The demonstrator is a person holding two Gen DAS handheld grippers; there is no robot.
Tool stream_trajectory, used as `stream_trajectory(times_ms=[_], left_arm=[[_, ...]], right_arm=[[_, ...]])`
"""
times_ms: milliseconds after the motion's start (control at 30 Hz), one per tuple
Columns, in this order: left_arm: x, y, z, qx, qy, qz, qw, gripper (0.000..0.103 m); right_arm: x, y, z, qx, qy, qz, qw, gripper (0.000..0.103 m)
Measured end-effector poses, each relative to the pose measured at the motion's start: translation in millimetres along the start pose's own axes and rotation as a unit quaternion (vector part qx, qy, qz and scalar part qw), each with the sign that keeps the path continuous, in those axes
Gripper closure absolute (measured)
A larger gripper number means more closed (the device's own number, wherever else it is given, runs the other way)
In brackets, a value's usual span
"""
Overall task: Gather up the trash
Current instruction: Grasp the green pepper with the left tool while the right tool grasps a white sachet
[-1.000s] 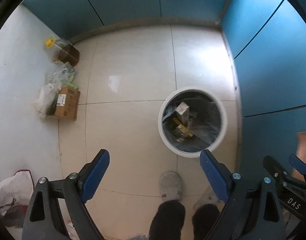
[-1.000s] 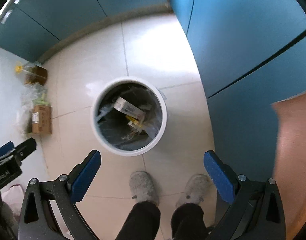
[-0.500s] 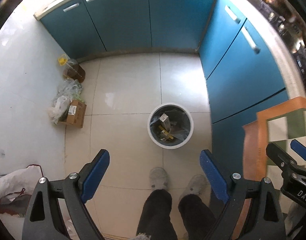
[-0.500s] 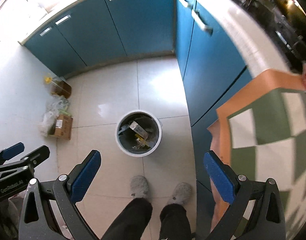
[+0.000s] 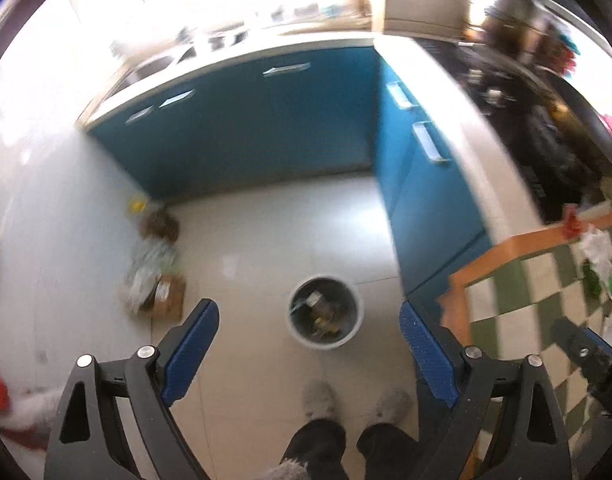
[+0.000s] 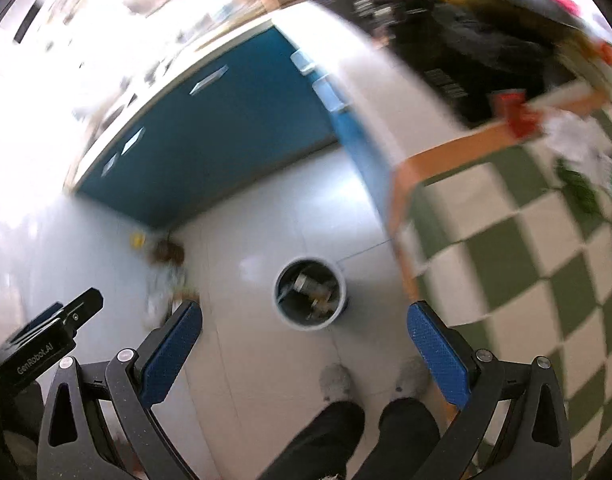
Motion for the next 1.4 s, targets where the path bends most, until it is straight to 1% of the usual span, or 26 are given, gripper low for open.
stream_trajectory(times_ms=[67,133,200,267,300,333,400,433,500,533,567,600,633,667,700,733,767,800,833,867,900,933,1067,1200,1333,1400], left_arm=[[39.8,2.8,-11.3,-0.001,-0.029,0.017,0.9994,0.0],[93.6,1.8,-20.5,-0.007,-0.059,0.038,0.9975,0.0],[148.0,-3.4,-27.6,-0.019,-0.089,0.057,0.9942,0.0],[195.0,-10.4,-31.6,-0.036,-0.109,0.072,0.9908,0.0],[228.7,-17.6,-31.4,-0.053,-0.122,0.086,0.9874,0.0],[251.1,-22.5,-31.4,-0.066,-0.131,0.094,0.9847,0.0],[301.9,-39.4,-28.5,-0.097,-0.152,0.105,0.9779,0.0],[322.0,-46.6,-26.9,-0.112,-0.157,0.111,0.9749,0.0],[356.7,-63.4,-20.9,-0.152,-0.157,0.129,0.9673,0.001],[372.9,-72.5,-17.2,-0.178,-0.147,0.143,0.9625,0.001],[384.4,-78.3,-14.8,-0.197,-0.136,0.156,0.9582,0.001],[397.8,-86.6,-11.9,-0.221,-0.119,0.171,0.9529,0.002],[405.4,-92.1,-10.6,-0.234,-0.104,0.18,0.9497,0.004],[411.9,-96.9,-10.0,-0.245,-0.091,0.188,0.9468,0.007],[418.7,-102.3,-8.3,-0.255,-0.077,0.193,0.9442,0.014],[425.1,-106.7,-7.7,-0.262,-0.071,0.194,0.9427,0.019],[429.4,-109.8,-6.9,-0.265,-0.07,0.19,0.9427,0.027],[434.8,-107.3,-10.1,-0.245,-0.083,0.18,0.949,0.043],[440.1,-105.4,-10.5,-0.235,-0.102,0.175,0.9506,0.062],[442.9,-103.3,-10.5,-0.225,-0.123,0.16,0.9533,0.074],[444.0,-100.7,-10.2,-0.213,-0.139,0.155,0.9544,0.082],[443.9,-99.0,-10.7,-0.205,-0.149,0.155,0.9549,0.086],[426.1,-89.4,-8.6,-0.165,-0.186,0.133,0.9594,0.088],[401.3,-69.9,-5.1,-0.132,-0.2,0.129,0.9623,0.088],[376.3,-46.4,-1.6,-0.117,-0.196,0.148,0.9624,0.088],[375.2,-39.6,-2.8,-0.126,-0.191,0.174,0.9578,0.088]], right_arm=[[38.4,18.0,-9.6,0.02,-0.035,0.02,0.999,0.0],[92.8,40.6,-17.5,0.04,-0.08,0.054,0.994,0.0],[157.6,55.4,-21.8,0.051,-0.13,0.096,0.986,0.0],[221.1,53.6,-18.8,0.048,-0.172,0.14,0.974,0.0],[242.6,50.8,-16.8,0.046,-0.187,0.153,0.969,0.0],[276.5,46.9,-15.7,0.041,-0.21,0.173,0.962,0.0],[324.7,33.2,-13.6,0.029,-0.241,0.197,0.95,0.0],[347.9,24.7,-12.0,0.022,-0.261,0.198,0.945,0.0],[373.8,10.7,-8.3,0.011,-0.289,0.194,0.937,0.002],[384.3,3.9,-6.1,0.009,-0.305,0.191,0.933,0.01],[391.0,-3.7,-4.0,0.002,-0.314,0.191,0.93,0.02],[391.4,-7.0,-2.9,0.002,-0.314,0.195,0.929,0.022],[387.6,-3.6,-7.2,0.023,-0.298,0.206,0.932,0.033],[385.8,-5.0,-8.4,0.02,-0.289,0.218,0.932,0.05],[384.2,-3.7,-8.7,0.022,-0.285,0.238,0.928,0.055],[383.6,-1.9,-7.8,0.026,-0.286,0.249,0.925,0.065],[384.7,-0.4,-6.3,0.03,-0.288,0.254,0.923,0.079],[387.7,3.2,-3.2,0.034,-0.292,0.259,0.92,0.095],[391.7,6.3,-0.1,0.043,-0.3,0.245,0.921,0.102],[394.5,7.4,2.9,0.047,-0.305,0.234,0.922,0.103],[396.4,9.8,4.2,0.047,-0.306,0.232,0.922,0.103],[397.4,12.7,6.6,0.049,-0.307,0.231,0.922,0.103],[402.4,23.9,19.8,0.067,-0.316,0.205,0.924,0.102],[393.2,33.7,35.7,0.082,-0.311,0.187,0.928,0.103],[373.6,50.0,42.4,0.091,-0.293,0.173,0.936,0.103],[359.9,57.5,42.6,0.097,-0.279,0.165,0.941,0.103]])
Point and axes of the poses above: each gripper's, at about its wrist camera, not at the fingertips, and y roughly against the way its jaws point, x to its right, z to its underside, the point moved 4 cm from there along -y, roughly the way its jaws point, and after that the axes turned 3 degrees about y, right-handed, at the moved point
